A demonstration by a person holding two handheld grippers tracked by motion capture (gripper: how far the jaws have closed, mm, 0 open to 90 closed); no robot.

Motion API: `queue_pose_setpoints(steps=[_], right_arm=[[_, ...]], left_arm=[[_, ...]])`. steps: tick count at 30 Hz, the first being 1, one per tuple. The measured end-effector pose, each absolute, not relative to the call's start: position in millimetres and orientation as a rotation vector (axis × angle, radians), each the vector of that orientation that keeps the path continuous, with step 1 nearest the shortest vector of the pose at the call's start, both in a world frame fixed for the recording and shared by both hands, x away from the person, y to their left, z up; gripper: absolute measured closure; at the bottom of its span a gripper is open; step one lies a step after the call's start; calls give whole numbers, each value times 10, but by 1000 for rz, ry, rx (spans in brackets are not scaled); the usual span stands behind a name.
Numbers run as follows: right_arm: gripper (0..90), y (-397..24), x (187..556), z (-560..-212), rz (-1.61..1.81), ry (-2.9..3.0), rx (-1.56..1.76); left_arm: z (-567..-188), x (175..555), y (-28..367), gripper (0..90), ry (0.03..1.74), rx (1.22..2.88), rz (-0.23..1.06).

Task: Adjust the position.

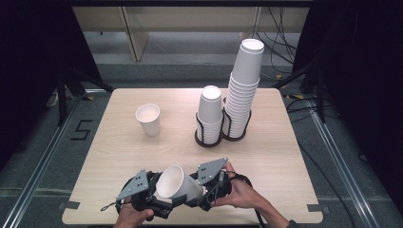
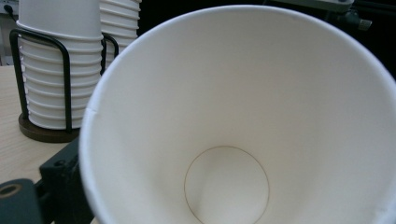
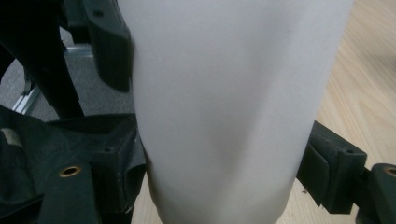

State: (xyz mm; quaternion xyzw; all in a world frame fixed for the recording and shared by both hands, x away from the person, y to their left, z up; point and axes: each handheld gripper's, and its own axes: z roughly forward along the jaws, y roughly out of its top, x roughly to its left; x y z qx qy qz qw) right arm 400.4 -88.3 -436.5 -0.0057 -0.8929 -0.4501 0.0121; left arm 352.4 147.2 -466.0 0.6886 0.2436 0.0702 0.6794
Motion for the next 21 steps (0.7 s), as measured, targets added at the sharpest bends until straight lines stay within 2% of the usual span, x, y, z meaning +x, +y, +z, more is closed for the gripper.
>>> queue_pose_setpoints(steps=[21], right_arm=[[228, -843, 4038, -4510, -1445, -2707, -99]], left_arm=[[-4646, 3500, 1470, 149, 550, 1578, 226]])
